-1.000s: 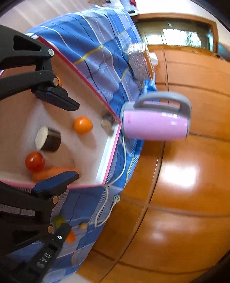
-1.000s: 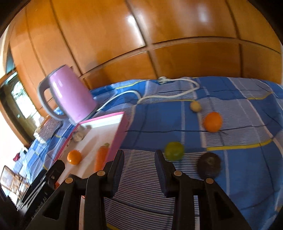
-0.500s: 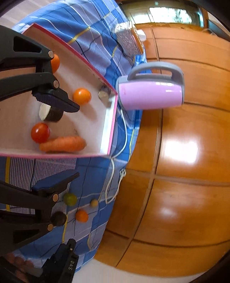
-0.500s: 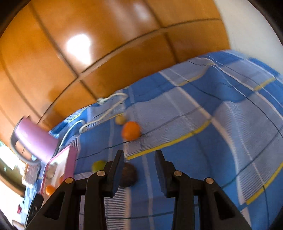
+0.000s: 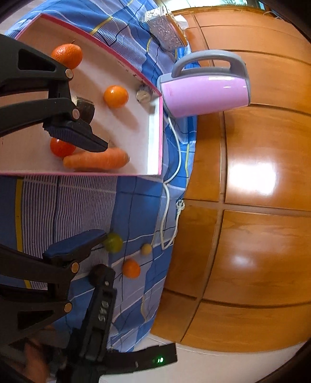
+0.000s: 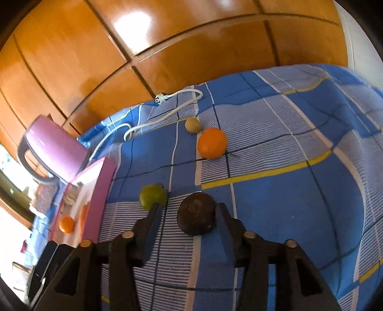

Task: Organize fruits
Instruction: 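Grasp the dark round fruit with the right tool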

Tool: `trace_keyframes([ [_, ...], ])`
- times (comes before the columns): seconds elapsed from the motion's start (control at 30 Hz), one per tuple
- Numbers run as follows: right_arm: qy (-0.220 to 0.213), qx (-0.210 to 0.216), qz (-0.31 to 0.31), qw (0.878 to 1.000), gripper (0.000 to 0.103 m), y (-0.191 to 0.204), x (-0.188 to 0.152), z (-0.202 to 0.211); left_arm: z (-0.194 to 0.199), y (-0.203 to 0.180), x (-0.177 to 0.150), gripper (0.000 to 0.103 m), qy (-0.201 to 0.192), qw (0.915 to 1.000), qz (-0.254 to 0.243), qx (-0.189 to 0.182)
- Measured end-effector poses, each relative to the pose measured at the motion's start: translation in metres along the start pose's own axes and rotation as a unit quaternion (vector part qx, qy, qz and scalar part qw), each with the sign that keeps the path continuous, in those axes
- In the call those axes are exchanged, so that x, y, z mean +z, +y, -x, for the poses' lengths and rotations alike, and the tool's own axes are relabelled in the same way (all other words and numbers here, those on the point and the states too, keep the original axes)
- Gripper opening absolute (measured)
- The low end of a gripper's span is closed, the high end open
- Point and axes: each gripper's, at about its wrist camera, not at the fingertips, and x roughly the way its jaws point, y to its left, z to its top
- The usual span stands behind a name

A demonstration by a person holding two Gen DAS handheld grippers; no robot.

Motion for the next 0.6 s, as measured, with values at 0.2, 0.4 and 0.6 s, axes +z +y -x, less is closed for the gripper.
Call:
trace_keyframes([
  [0.2,0.010,-0.060,0.062,0.996,0.043,0.010,-0.006,-0.012,-0.006,-0.003,-0.002,0.067,0.016,0.9998,-0.003,-0.015],
  [0.4,0.000,-0.092,0.052,0.994,0.041,-0.001,-0.004,-0.005,-0.008,-0.013,-0.003,0.065,0.020,0.9991,-0.020,-0.032],
  [0.6,-0.012,-0.141,0.017,0.990,0.041,-0.019,0.002,0.000,-0.025,-0.030,-0.003,0.062,0.049,0.9966,-0.041,-0.052],
])
